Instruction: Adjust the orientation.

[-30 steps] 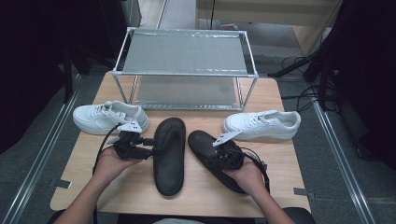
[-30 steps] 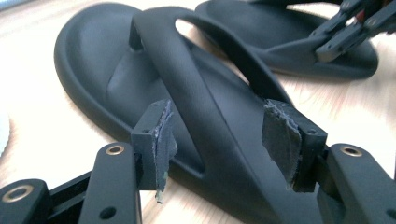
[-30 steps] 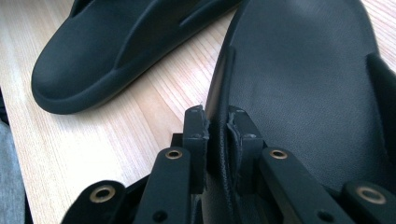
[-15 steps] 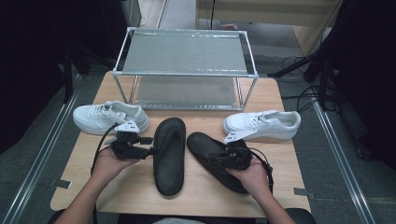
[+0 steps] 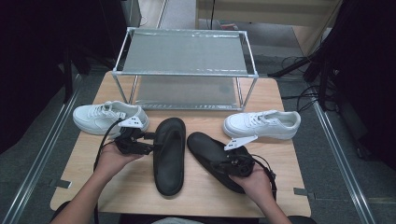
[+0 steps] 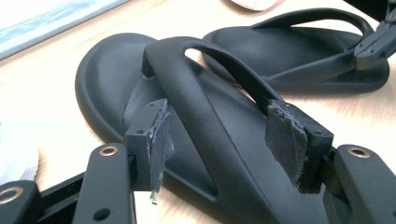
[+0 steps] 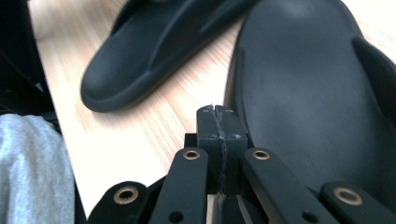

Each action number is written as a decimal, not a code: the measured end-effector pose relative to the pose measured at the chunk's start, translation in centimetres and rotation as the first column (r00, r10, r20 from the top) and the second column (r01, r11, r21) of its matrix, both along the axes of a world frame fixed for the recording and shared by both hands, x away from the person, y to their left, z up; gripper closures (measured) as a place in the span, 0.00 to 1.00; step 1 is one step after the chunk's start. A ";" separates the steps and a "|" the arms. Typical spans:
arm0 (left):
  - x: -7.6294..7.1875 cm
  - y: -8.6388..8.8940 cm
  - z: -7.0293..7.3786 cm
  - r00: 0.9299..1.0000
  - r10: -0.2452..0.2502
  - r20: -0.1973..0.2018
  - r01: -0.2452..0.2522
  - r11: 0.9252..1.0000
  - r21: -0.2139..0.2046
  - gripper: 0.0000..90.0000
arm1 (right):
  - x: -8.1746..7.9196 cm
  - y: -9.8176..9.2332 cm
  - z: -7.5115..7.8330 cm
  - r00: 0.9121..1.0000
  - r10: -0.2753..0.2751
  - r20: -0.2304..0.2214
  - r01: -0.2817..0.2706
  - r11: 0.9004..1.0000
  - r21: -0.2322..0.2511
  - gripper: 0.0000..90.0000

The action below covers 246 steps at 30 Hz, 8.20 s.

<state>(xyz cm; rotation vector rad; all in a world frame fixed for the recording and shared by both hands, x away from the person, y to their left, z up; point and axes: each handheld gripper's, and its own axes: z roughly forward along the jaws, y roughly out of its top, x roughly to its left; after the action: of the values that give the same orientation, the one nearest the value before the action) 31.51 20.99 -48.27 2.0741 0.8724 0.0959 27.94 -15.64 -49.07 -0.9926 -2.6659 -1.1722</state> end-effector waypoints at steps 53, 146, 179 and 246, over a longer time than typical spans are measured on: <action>-0.9 0.8 0.0 0.999 0.043 -0.006 -0.042 0.999 0.021 0.47 | 2.5 -1.3 0.3 0.989 -0.130 0.069 0.130 0.991 0.004 1.00; 0.8 -1.0 0.4 1.000 -0.002 -0.009 0.002 0.999 0.039 0.44 | 0.4 -12.4 1.3 0.914 -0.402 0.056 0.404 0.914 -0.038 1.00; -0.6 0.8 0.1 0.999 0.045 -0.010 -0.044 0.998 0.038 0.44 | 2.6 -3.9 0.9 0.980 -0.185 0.078 0.187 0.982 -0.020 1.00; 1.4 0.5 -2.4 0.985 0.107 -0.138 -0.095 0.991 0.095 0.99 | 8.9 5.7 0.1 0.991 -0.032 0.129 0.037 0.999 -0.039 1.00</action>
<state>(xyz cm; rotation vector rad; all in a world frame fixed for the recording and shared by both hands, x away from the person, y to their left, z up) 32.89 21.46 -50.69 2.1387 1.0784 0.0414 36.84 -9.89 -49.00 -1.0067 -2.7925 -1.2332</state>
